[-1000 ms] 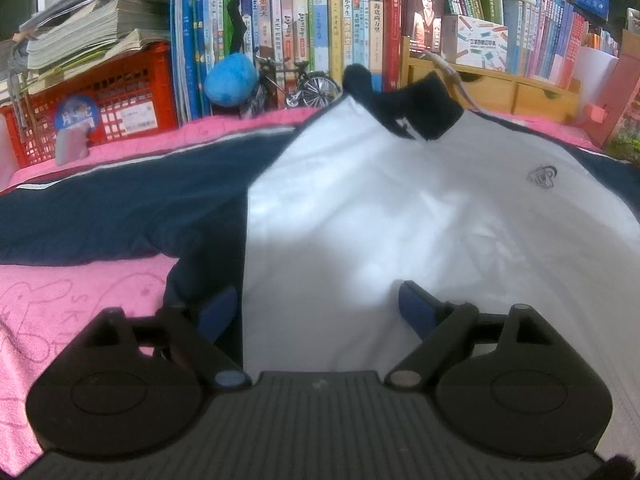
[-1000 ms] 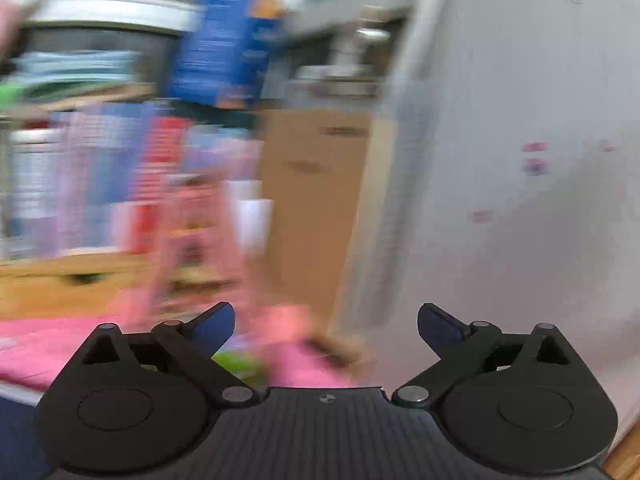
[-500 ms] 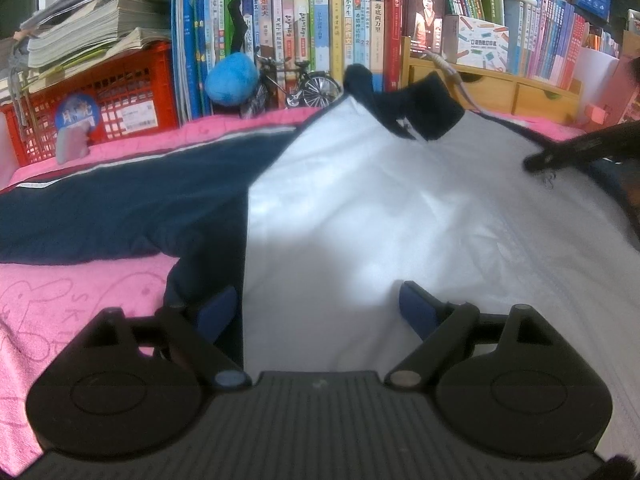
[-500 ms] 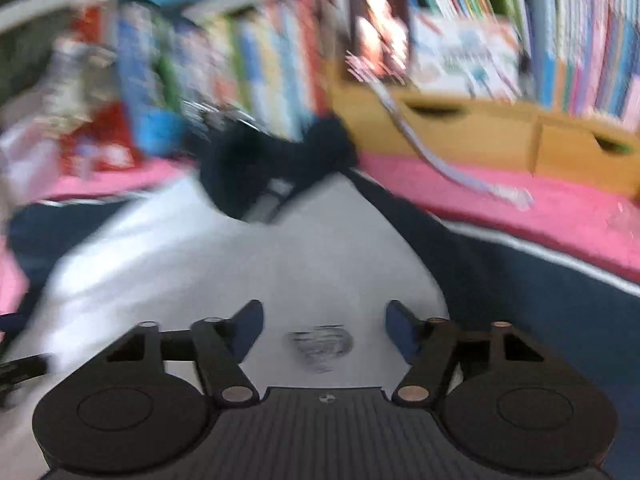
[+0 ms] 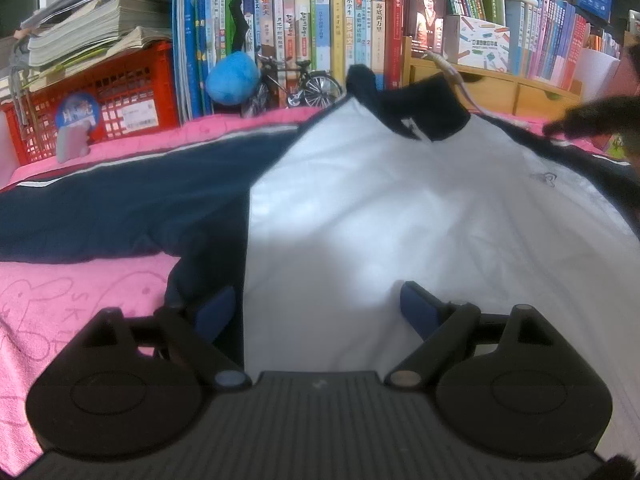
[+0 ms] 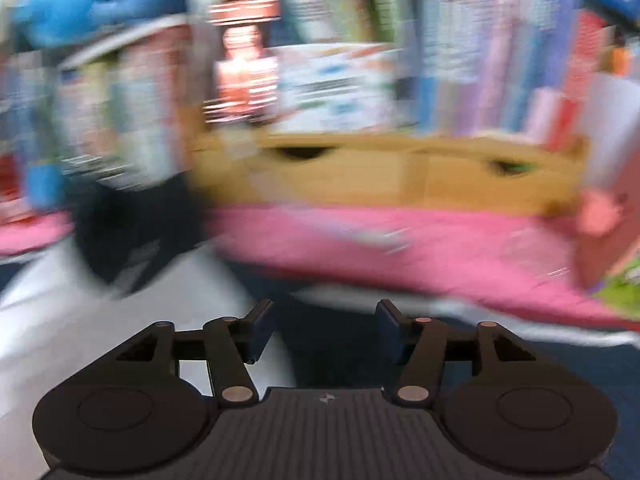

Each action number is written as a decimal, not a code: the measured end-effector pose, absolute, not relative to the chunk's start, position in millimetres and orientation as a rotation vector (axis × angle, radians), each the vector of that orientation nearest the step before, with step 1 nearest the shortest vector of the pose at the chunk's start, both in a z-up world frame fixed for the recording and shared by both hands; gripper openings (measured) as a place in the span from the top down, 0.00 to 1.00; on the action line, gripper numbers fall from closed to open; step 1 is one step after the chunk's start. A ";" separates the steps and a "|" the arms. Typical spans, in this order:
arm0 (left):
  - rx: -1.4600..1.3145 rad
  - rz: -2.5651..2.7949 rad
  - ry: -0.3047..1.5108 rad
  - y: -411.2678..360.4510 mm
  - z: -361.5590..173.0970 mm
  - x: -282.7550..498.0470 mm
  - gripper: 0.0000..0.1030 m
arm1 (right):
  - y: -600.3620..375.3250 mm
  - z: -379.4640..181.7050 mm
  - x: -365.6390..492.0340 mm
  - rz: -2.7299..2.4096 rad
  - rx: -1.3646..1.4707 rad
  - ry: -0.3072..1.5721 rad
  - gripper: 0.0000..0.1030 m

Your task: Fold clothes

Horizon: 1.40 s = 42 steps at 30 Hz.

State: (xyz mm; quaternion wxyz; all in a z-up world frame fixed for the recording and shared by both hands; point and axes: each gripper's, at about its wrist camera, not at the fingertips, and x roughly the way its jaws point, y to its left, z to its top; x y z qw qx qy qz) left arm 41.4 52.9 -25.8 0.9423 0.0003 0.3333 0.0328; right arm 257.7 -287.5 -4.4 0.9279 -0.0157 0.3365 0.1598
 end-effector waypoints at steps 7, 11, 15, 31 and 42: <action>0.000 0.066 0.679 53.7 -25.9 41.1 0.11 | -320.7 -14.5 205.2 0.425 -0.034 0.803 0.45; 0.001 0.066 0.680 54.1 -26.4 41.5 0.11 | -383.5 -16.2 206.5 0.192 -0.035 0.793 0.46; 0.002 0.067 0.680 54.2 -26.8 41.5 0.10 | -446.2 -17.8 207.9 -0.041 -0.035 0.777 0.21; 0.002 0.067 0.681 55.9 -26.2 41.1 0.09 | -402.5 -25.3 193.1 0.281 0.024 0.733 0.35; 0.000 0.068 0.682 56.3 -26.0 41.9 0.09 | -534.6 -44.0 217.8 -0.329 0.054 0.711 0.20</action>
